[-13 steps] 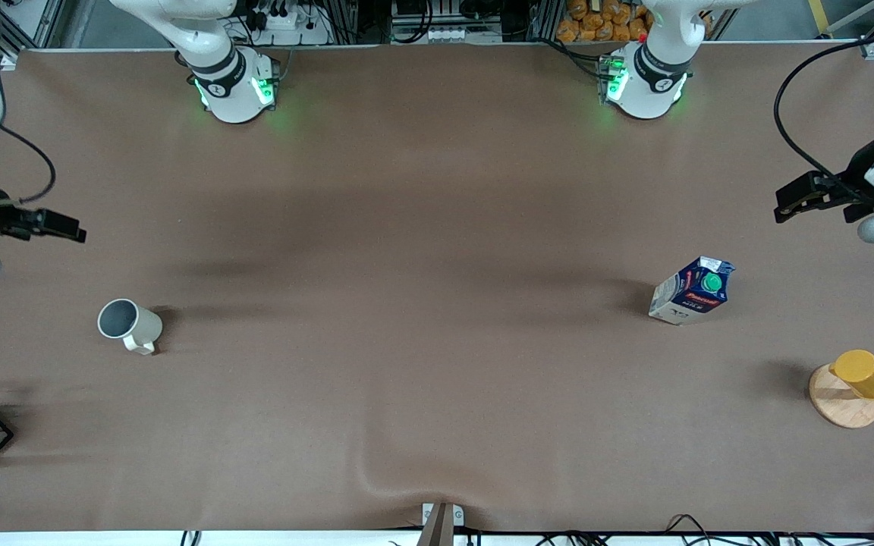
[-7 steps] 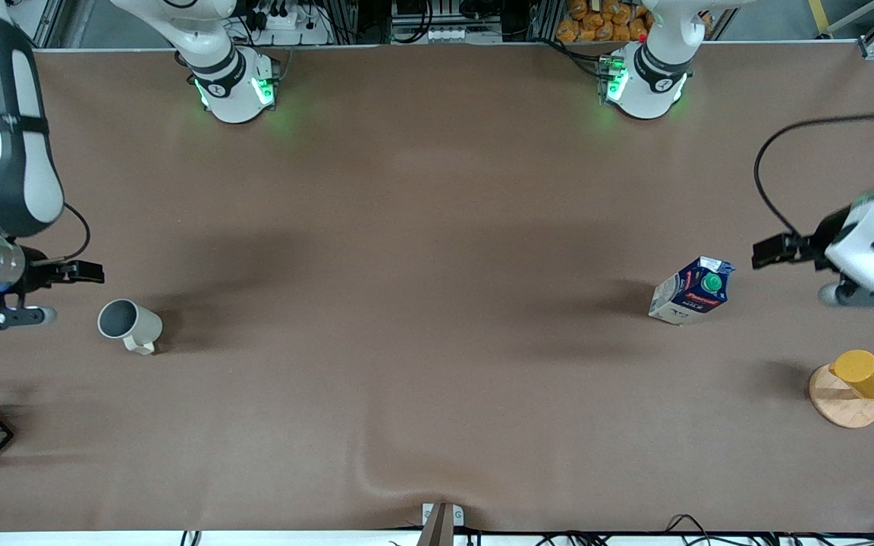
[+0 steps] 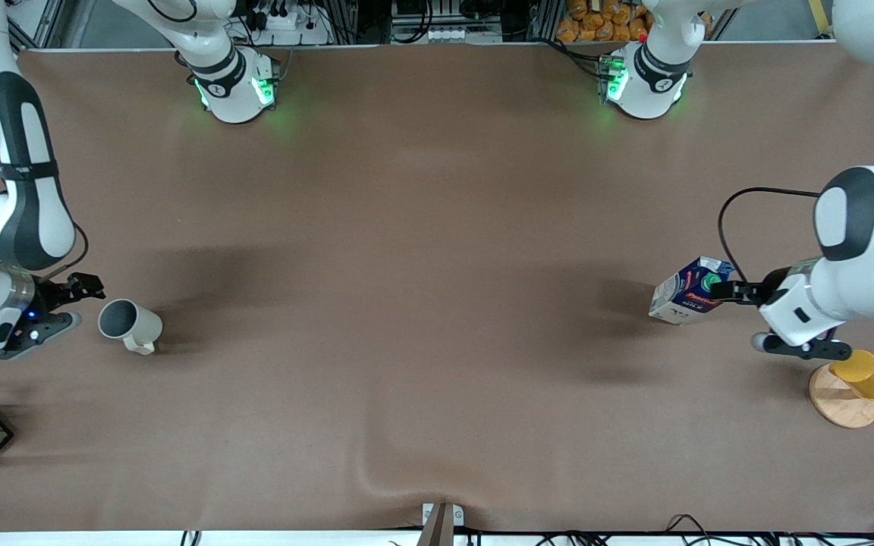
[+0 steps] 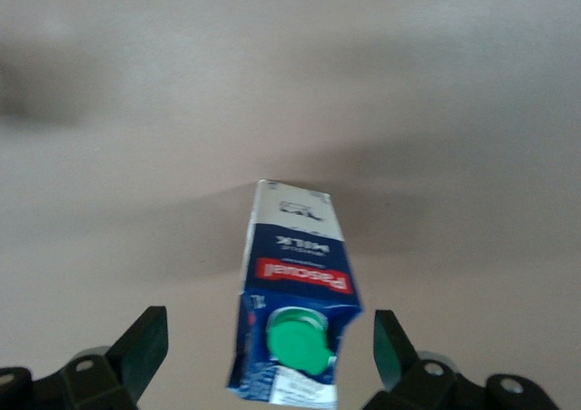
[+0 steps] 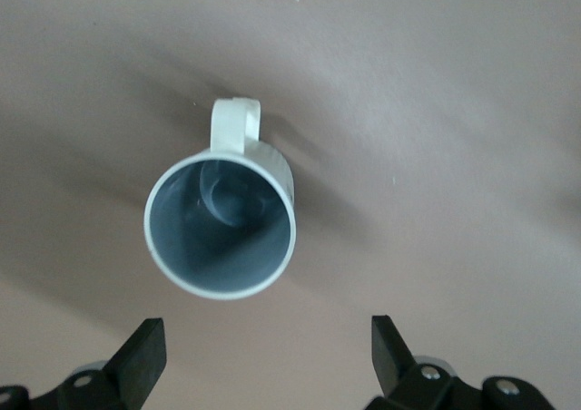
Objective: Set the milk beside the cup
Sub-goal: 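Grasp the white mug with the right gripper while the left gripper grasps the carton, then carry the mug and milk carton toward the table middle with both grippers, then release the mug with the right gripper and withdraw it to rest, then lower the milk carton beside the mug with the left gripper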
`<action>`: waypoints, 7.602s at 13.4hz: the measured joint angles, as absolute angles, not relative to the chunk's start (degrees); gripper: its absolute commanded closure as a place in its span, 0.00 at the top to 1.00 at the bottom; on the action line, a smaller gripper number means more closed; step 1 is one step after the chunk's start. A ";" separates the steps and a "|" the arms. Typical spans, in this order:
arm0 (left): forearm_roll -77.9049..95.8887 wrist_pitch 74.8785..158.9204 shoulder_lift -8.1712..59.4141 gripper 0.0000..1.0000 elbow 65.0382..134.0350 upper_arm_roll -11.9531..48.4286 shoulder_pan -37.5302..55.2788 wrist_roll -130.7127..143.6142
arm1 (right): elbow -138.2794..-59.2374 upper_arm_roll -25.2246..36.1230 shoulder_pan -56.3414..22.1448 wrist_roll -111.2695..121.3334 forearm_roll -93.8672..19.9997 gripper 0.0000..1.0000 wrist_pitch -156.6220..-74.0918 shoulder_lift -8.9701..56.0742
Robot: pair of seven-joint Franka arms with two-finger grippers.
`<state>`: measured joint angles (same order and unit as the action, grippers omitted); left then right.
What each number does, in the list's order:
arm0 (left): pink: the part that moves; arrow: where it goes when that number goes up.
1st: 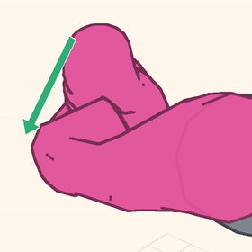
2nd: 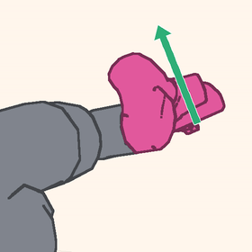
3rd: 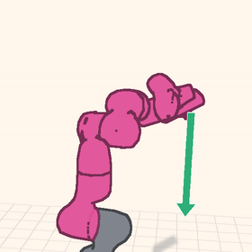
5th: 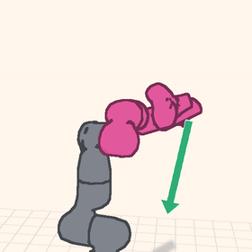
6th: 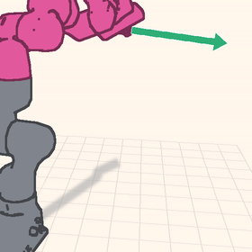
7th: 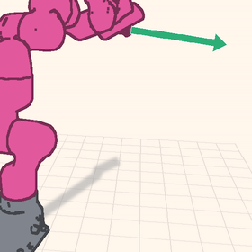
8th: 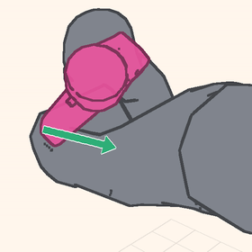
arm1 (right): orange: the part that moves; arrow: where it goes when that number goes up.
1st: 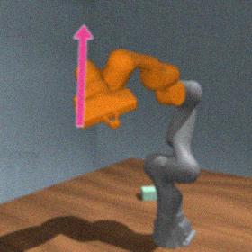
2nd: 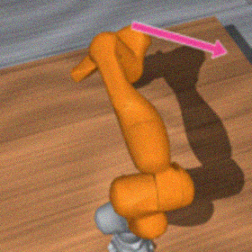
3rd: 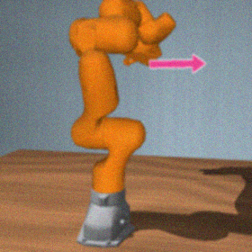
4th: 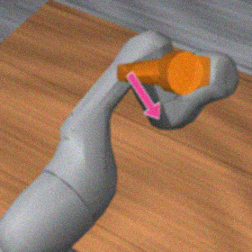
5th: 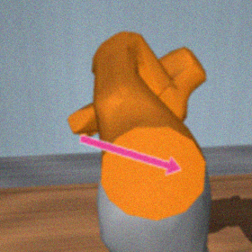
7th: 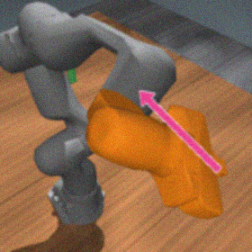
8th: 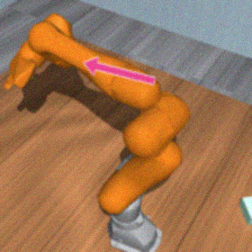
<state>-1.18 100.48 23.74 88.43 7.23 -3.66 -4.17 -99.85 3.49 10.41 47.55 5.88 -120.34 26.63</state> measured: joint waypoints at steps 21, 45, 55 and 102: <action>-8.18 98.03 25.11 0.61 95.56 7.41 -1.61 -4.19 | -96.36 2.24 8.28 65.32 5.85 0.00 -126.75 32.36; -1.99 86.24 18.06 0.39 84.51 14.15 -0.92 14.61 | -77.37 -6.62 -25.52 14.64 4.69 0.00 -119.79 38.92; 2.50 81.19 17.46 0.39 81.22 23.73 0.68 27.04 | -76.66 -6.80 -33.17 -34.58 -2.54 0.00 -128.27 43.25; 2.87 106.72 38.42 1.00 76.36 15.09 28.60 49.42 | -87.80 0.31 3.51 4.69 0.86 1.00 -86.70 0.15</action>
<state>2.87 106.72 38.42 76.36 15.09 28.60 49.42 -87.80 0.31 3.51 4.69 0.86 -86.70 0.15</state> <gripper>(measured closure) 0.449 0.000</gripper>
